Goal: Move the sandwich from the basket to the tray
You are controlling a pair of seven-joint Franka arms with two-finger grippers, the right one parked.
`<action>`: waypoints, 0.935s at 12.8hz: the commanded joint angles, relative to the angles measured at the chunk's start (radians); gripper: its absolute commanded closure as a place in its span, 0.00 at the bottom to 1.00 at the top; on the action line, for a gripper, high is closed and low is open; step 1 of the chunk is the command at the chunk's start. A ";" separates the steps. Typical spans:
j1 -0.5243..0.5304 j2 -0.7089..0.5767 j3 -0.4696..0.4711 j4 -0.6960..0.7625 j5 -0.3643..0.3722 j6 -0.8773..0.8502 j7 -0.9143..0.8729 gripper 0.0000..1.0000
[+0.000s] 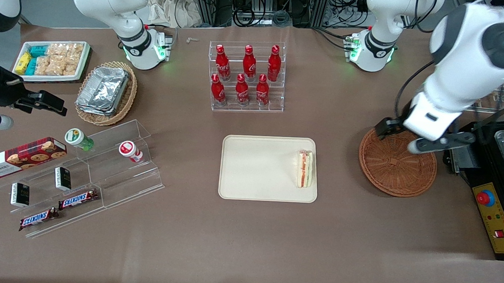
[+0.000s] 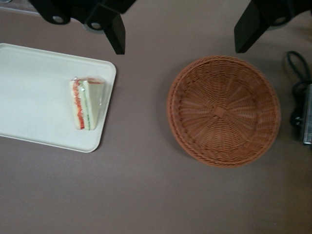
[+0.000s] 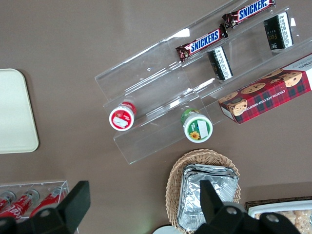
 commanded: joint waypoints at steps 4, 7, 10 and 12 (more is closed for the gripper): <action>0.064 -0.137 0.096 -0.033 -0.037 -0.087 0.179 0.01; 0.060 -0.166 0.158 -0.034 -0.073 -0.113 0.263 0.01; 0.054 -0.149 0.170 0.004 -0.078 -0.119 0.298 0.01; 0.045 -0.132 0.169 0.032 -0.074 -0.119 0.298 0.01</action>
